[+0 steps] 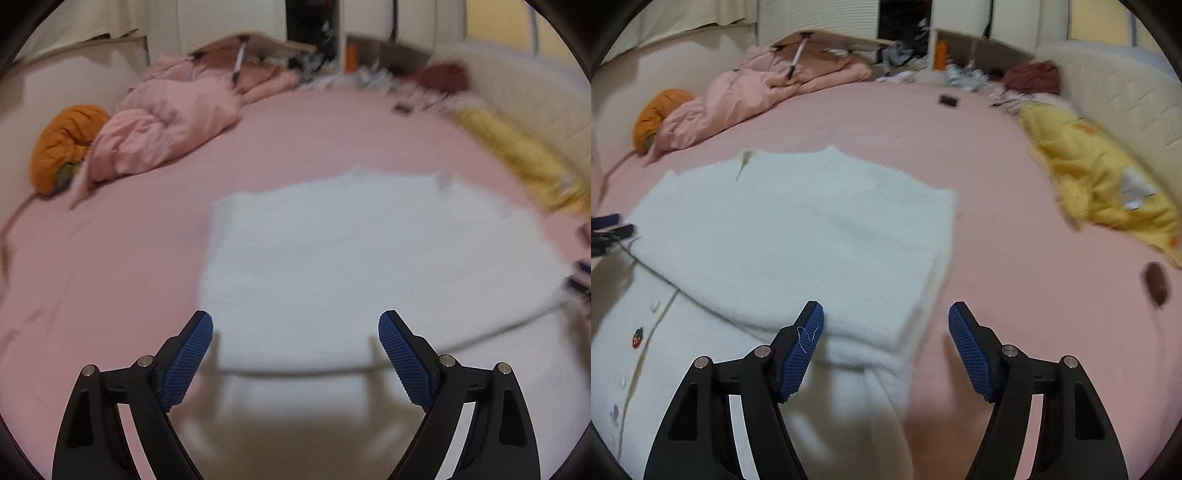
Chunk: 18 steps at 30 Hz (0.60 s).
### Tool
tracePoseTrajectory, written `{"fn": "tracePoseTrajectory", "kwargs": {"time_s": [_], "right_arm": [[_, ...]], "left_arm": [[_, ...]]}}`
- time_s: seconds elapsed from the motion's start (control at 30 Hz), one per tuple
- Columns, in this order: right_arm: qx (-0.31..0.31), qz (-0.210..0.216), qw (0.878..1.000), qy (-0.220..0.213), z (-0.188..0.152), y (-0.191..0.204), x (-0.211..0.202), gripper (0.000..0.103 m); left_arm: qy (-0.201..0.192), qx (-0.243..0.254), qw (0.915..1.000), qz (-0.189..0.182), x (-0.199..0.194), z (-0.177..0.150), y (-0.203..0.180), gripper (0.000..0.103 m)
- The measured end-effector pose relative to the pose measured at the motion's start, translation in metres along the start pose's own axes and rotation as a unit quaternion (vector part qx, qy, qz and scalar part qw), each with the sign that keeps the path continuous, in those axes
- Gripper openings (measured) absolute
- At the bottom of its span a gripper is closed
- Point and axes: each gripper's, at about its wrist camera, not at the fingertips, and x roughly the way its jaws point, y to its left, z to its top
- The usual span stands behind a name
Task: Fold clothes
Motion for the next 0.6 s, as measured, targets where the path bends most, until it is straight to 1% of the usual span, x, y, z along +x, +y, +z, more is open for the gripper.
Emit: {"fn": "tracePoseTrajectory", "kwargs": {"time_s": [0.03,0.1,0.13,0.17,0.2,0.23,0.27,0.3,0.37,0.4,0.43,0.5,0.57,0.6], "right_arm": [[-0.015,0.028,0.999,-0.013,0.002,0.012,-0.008,0.07],[-0.035,0.059,0.998,-0.013,-0.008,0.033,-0.015,0.07],[-0.046,0.061,0.997,-0.001,-0.012,0.04,-0.01,0.07],[-0.055,0.056,0.997,0.019,-0.02,0.047,-0.003,0.07],[-0.055,0.046,0.996,0.043,-0.029,0.049,0.006,0.07],[-0.048,0.035,0.996,0.069,-0.037,0.046,0.015,0.07],[-0.031,0.042,0.996,0.067,-0.041,0.042,0.015,0.07],[-0.017,0.041,0.997,0.063,-0.041,0.038,0.01,0.07],[-0.014,0.02,0.997,0.071,-0.04,0.038,-0.002,0.07],[-0.012,0.019,0.998,0.067,-0.04,0.041,-0.013,0.07],[-0.008,0.023,0.998,0.052,-0.041,0.042,-0.031,0.07],[-0.001,0.03,0.999,0.041,-0.049,0.047,-0.055,0.071],[0.014,0.036,0.998,0.044,-0.064,0.054,-0.079,0.071],[0.024,0.037,0.998,0.047,-0.074,0.059,-0.092,0.071]], "left_arm": [[0.002,0.007,0.9999,-0.011,-0.003,-0.005,-0.007,0.092],[0.036,0.036,0.9987,0.0,0.008,-0.019,-0.022,0.092],[0.061,0.042,0.9973,0.005,0.018,-0.026,-0.024,0.092],[0.107,0.032,0.9937,0.006,0.034,-0.038,-0.021,0.092],[0.119,0.018,0.9928,0.003,0.039,-0.043,-0.017,0.092],[0.107,0.005,0.9943,-0.004,0.036,-0.044,-0.014,0.092],[0.107,0.0,0.9943,-0.003,0.034,-0.042,-0.013,0.092],[0.115,-0.003,0.9933,0.005,0.033,-0.04,-0.012,0.092],[0.123,-0.013,0.9922,0.017,0.022,-0.038,-0.014,0.092],[0.121,-0.02,0.9924,0.016,0.013,-0.039,-0.014,0.092],[0.117,-0.027,0.9926,0.013,0.002,-0.042,-0.016,0.092],[0.117,-0.031,0.9926,0.001,-0.023,-0.055,-0.026,0.092],[0.137,-0.031,0.99,-0.008,-0.046,-0.074,-0.036,0.092],[0.153,-0.037,0.9873,-0.022,-0.058,-0.084,-0.04,0.092]]}}
